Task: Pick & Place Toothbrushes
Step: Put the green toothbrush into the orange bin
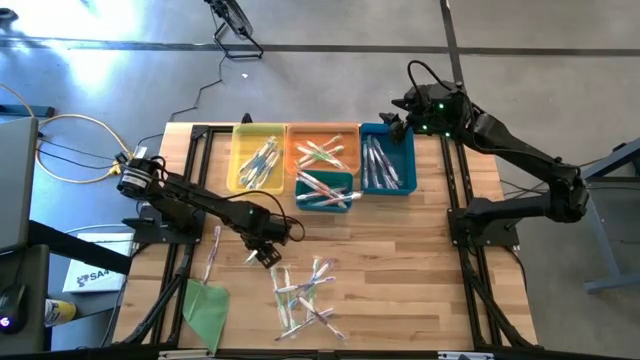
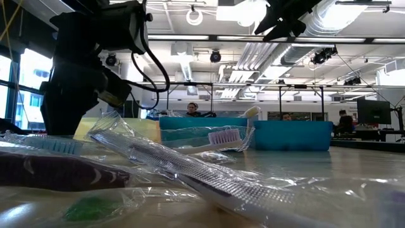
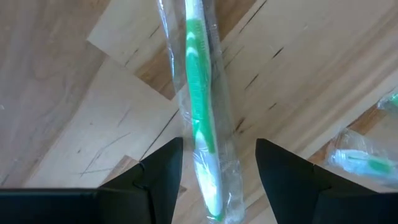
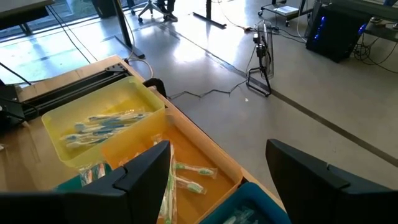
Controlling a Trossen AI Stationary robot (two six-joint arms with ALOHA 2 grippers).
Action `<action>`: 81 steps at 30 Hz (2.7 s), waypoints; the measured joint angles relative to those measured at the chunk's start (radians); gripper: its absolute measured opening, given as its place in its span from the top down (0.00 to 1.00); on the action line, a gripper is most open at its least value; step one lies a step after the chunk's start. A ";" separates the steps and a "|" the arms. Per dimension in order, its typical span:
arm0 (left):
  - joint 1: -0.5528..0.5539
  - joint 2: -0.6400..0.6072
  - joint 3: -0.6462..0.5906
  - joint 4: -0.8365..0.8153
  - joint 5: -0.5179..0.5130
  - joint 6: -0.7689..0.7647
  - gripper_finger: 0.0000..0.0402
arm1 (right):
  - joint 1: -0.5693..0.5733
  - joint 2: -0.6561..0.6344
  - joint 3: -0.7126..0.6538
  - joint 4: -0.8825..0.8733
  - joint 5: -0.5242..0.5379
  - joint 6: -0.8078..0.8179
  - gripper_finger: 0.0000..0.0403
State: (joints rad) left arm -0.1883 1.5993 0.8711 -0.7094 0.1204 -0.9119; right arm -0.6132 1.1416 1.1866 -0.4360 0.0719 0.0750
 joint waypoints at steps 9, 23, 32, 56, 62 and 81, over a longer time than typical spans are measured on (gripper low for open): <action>0.000 0.002 0.000 0.003 -0.005 -0.002 0.51 | 0.000 0.000 0.000 0.000 0.000 0.000 0.36; -0.001 0.008 -0.001 -0.010 -0.015 -0.016 0.81 | 0.000 0.000 0.000 0.000 0.000 0.000 0.36; -0.001 0.009 -0.001 0.016 0.032 -0.008 0.94 | 0.000 0.000 0.000 0.023 0.007 0.000 0.36; 0.023 -0.043 0.129 -0.091 0.074 0.223 0.96 | 0.000 0.000 0.000 0.029 0.003 -0.001 0.36; 0.097 -0.099 0.193 -0.136 0.061 0.345 0.96 | 0.000 -0.001 0.000 0.029 0.000 0.000 0.36; 0.389 -0.124 0.475 -0.215 0.035 0.793 0.96 | 0.000 -0.003 0.000 0.028 -0.027 0.000 0.36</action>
State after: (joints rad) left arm 0.2006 1.4757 1.3462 -0.9249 0.1554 -0.1188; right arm -0.6133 1.1385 1.1866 -0.4076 0.0444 0.0747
